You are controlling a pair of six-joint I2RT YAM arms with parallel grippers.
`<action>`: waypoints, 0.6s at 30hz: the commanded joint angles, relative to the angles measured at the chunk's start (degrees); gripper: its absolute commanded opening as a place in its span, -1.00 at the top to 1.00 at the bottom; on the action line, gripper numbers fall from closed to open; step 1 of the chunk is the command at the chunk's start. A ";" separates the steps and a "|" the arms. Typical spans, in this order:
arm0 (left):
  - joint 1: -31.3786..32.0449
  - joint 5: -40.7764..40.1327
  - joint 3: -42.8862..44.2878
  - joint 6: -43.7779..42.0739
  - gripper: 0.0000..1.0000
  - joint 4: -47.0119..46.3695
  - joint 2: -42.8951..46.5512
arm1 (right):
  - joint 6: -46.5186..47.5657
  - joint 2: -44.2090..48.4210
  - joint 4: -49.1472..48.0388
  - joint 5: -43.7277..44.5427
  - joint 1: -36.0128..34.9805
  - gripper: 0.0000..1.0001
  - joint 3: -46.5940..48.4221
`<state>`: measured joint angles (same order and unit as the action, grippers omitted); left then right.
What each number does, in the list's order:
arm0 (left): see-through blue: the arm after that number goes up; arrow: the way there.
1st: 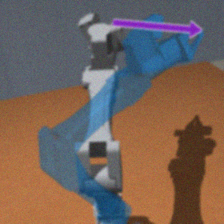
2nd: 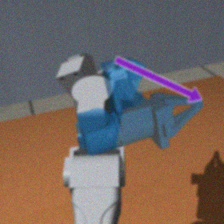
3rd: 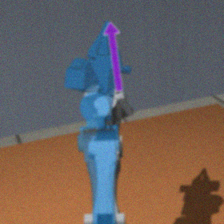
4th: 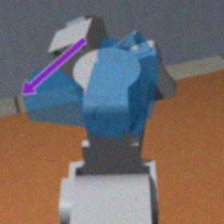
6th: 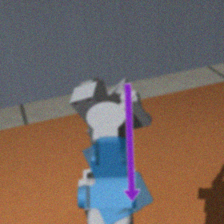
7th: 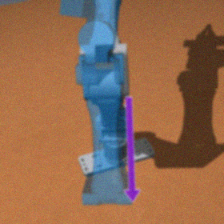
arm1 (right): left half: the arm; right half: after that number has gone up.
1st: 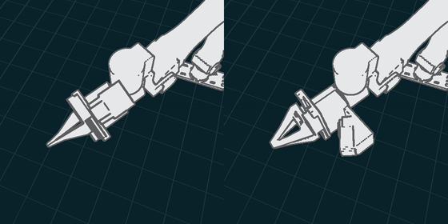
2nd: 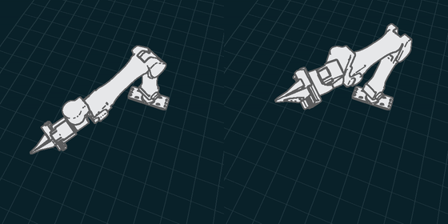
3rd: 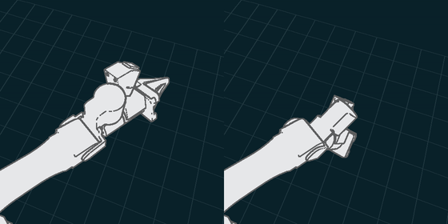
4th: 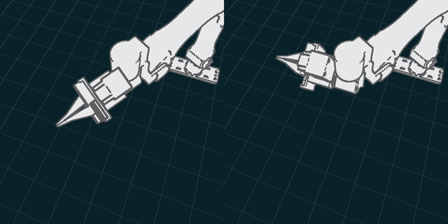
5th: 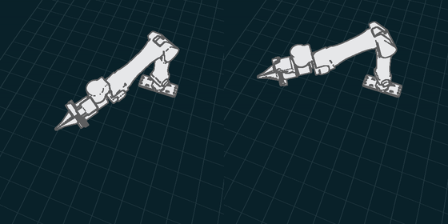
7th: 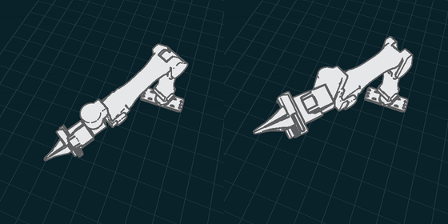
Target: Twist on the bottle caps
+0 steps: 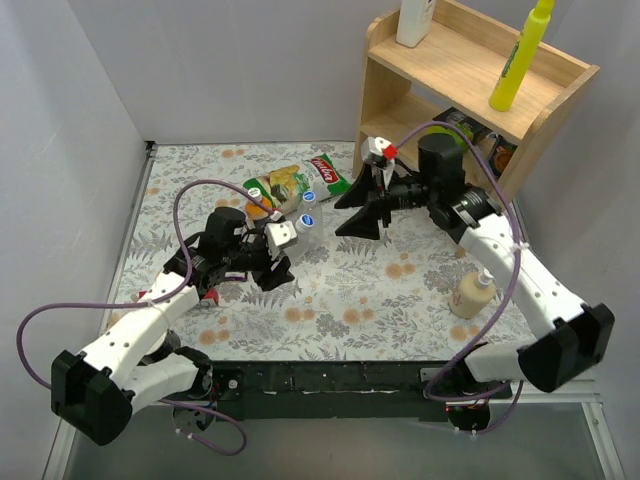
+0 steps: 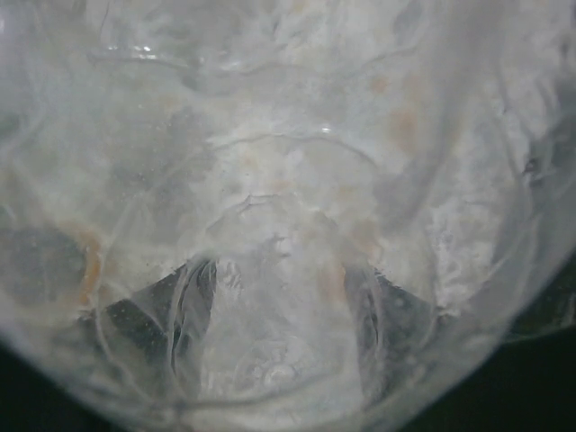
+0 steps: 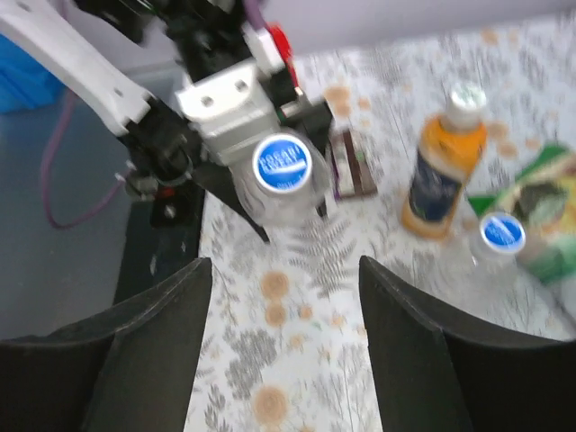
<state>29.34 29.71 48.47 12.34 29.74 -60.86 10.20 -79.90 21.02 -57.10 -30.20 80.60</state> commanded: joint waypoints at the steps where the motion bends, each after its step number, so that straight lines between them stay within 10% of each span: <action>1: -0.34 16.77 1.45 -4.51 1.00 -0.30 1.46 | -12.64 4.59 -30.68 -10.21 -1.35 -0.45 -6.94; 18: -0.25 21.44 7.34 -8.47 1.00 3.05 -3.56 | -20.83 0.10 -42.28 -8.82 -5.05 -0.33 -8.18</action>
<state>29.15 48.84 53.10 5.69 32.62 -64.29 -7.84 -79.61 -15.81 -64.95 -34.96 71.81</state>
